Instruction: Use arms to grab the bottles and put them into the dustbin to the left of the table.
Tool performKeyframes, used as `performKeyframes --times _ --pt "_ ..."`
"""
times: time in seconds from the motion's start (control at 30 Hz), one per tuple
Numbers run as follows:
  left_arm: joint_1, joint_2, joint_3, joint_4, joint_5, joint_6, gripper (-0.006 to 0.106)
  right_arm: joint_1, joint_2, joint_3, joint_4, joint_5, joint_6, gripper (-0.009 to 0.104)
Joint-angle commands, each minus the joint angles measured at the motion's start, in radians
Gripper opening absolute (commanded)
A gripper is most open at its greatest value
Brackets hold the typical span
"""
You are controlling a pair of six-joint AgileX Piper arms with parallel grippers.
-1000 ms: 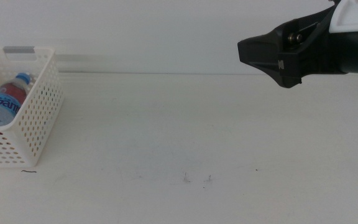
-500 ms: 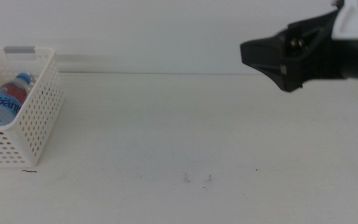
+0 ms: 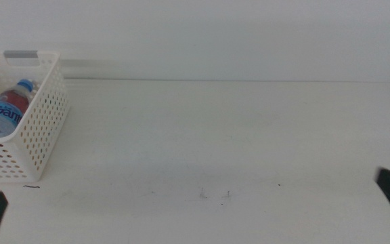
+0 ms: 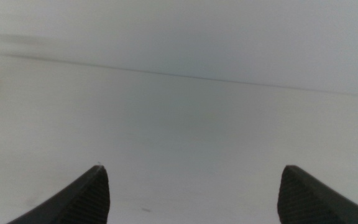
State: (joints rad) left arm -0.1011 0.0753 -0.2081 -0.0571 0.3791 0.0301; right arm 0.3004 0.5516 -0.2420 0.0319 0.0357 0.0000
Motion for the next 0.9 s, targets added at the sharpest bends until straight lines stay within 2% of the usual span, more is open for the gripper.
performKeyframes --times 0.0,0.17,0.33,0.4,0.87 --pt "-0.007 -0.036 0.052 0.001 -0.034 -0.003 0.094 -0.084 -0.123 0.093 -0.014 -0.027 0.000 0.086" --pt "-0.007 -0.051 0.132 0.001 -0.098 -0.003 0.094 -0.205 -0.374 0.203 -0.041 0.043 0.000 0.086" --pt "-0.007 -0.075 0.208 0.005 -0.236 -0.003 0.094 -0.236 -0.552 0.242 -0.045 0.095 0.000 0.086" --pt "-0.007 -0.075 0.208 0.007 -0.155 -0.003 0.094 -0.237 -0.552 0.242 -0.050 0.161 0.000 0.086" --pt "-0.009 -0.075 0.208 0.008 -0.180 -0.005 0.094 -0.238 -0.552 0.242 -0.047 0.151 0.000 0.086"
